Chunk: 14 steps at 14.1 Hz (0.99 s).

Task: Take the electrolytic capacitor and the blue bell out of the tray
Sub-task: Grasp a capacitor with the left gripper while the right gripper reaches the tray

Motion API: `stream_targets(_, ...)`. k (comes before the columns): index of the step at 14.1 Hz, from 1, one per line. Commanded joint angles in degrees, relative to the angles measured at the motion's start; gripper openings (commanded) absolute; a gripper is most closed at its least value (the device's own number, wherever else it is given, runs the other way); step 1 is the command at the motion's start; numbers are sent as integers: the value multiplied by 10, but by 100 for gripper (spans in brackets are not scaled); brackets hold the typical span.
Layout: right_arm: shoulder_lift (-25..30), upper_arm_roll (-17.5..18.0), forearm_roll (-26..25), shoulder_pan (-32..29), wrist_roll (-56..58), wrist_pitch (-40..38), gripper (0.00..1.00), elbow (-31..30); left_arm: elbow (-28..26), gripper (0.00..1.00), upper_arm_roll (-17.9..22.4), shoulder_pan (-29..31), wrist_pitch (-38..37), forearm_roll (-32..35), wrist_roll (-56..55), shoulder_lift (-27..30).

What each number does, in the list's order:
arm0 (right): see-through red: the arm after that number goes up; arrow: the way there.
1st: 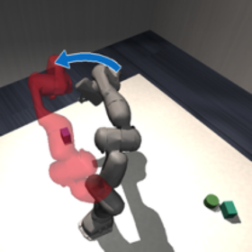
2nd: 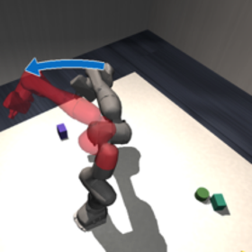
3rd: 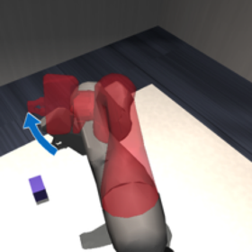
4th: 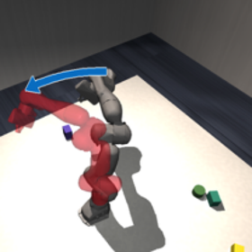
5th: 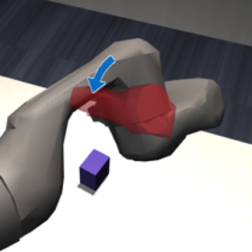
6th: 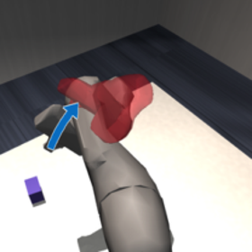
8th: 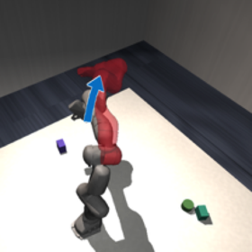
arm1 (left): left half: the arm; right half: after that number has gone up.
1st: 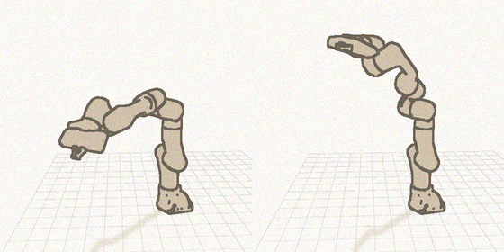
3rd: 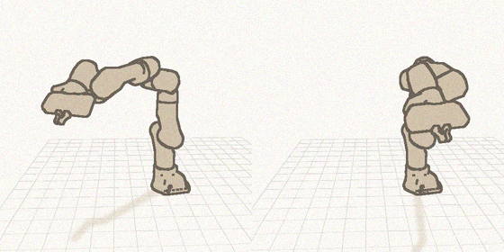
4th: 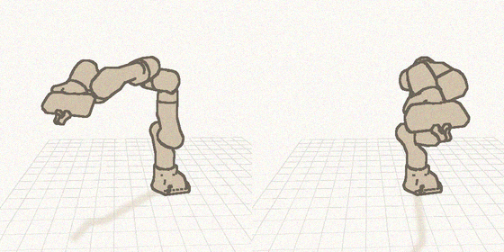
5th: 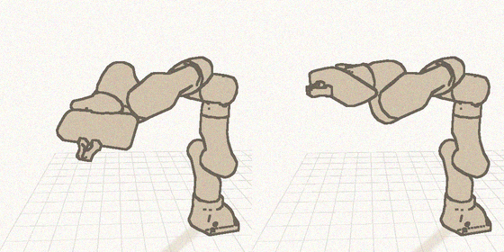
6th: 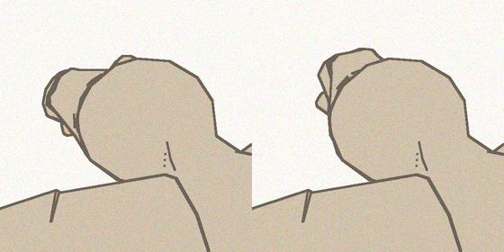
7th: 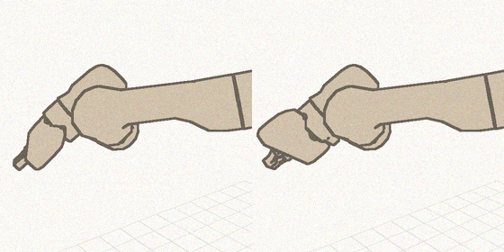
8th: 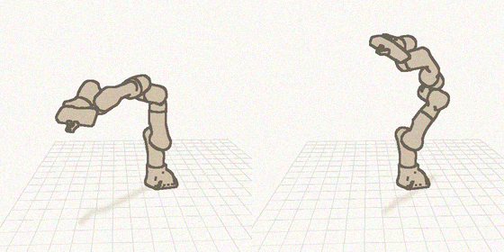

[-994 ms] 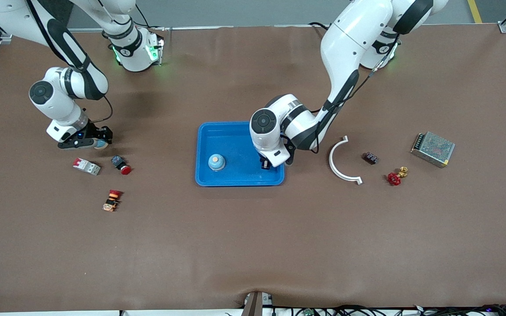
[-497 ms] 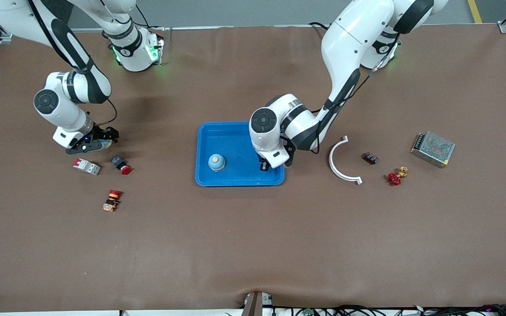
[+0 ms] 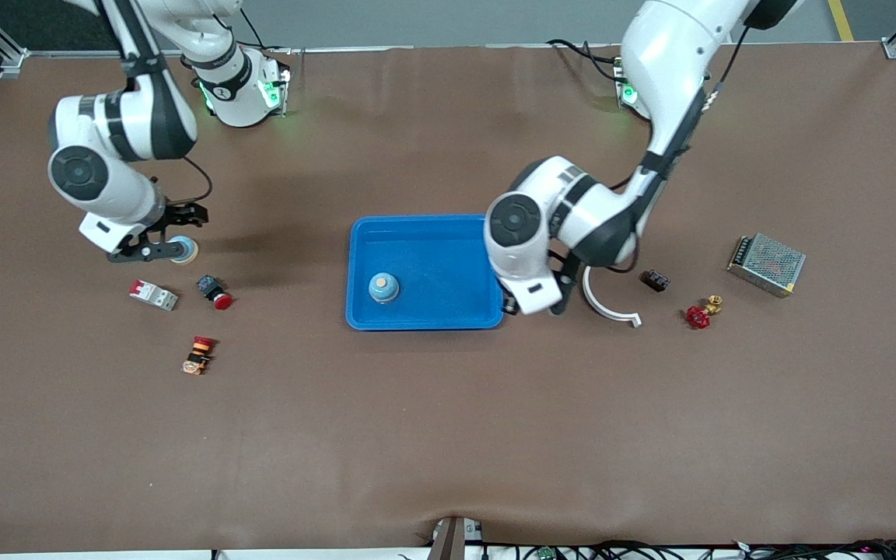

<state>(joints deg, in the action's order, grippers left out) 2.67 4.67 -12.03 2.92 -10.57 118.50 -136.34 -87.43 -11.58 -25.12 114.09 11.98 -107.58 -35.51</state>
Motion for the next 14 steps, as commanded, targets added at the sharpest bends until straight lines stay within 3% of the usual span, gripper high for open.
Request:
stream_targets(1, -15, -5, 20, 101, -192, 9, 100, 18, -28, 0, -12, 63, -5, 2, 74, 17)
stream_targets(3, -42, -5, 27, 153, -305, 34, 100, 34, -34, 0, -12, 103, -5, 2, 130, 15)
stream_targets(8, -109, -5, 61, 228, -505, 181, 100, 37, -67, 0, -10, 201, 33, 21, 242, 0)
stream_targets(14, -213, -5, 61, 248, -596, 198, 100, 162, -68, 0, -10, 213, 117, 23, 242, -39)
